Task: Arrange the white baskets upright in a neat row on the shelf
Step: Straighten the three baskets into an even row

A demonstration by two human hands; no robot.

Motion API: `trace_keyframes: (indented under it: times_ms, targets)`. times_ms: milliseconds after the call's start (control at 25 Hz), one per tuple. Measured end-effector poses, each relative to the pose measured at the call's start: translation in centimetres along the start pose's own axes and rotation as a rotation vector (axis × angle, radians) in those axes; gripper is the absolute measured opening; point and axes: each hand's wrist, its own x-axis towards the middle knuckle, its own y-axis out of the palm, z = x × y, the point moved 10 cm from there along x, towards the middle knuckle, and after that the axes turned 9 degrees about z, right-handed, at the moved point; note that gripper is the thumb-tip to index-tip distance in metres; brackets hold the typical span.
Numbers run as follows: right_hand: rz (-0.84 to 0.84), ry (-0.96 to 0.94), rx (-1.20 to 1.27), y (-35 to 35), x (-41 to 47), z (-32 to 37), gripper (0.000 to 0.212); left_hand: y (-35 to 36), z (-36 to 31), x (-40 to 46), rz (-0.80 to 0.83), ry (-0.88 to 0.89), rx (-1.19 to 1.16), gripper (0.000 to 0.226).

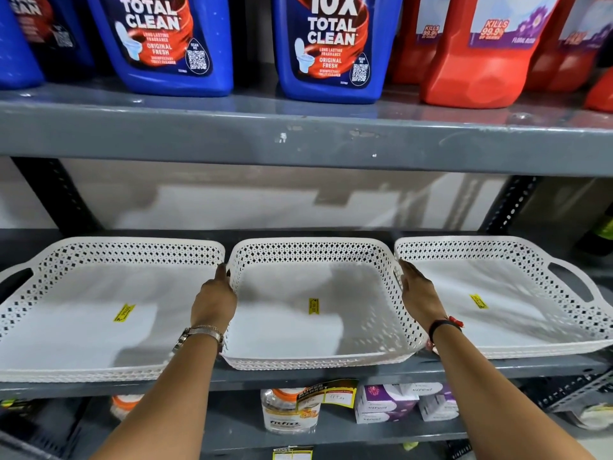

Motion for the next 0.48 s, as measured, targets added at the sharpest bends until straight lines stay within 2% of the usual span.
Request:
trace_keyframes:
  times_ms: [480]
  targets:
    - [-0.013,0.009,0.005,-0.11,-0.43,0.02,0.047,0.38,0.17,0.57,0.007,0.009,0.004,0.048]
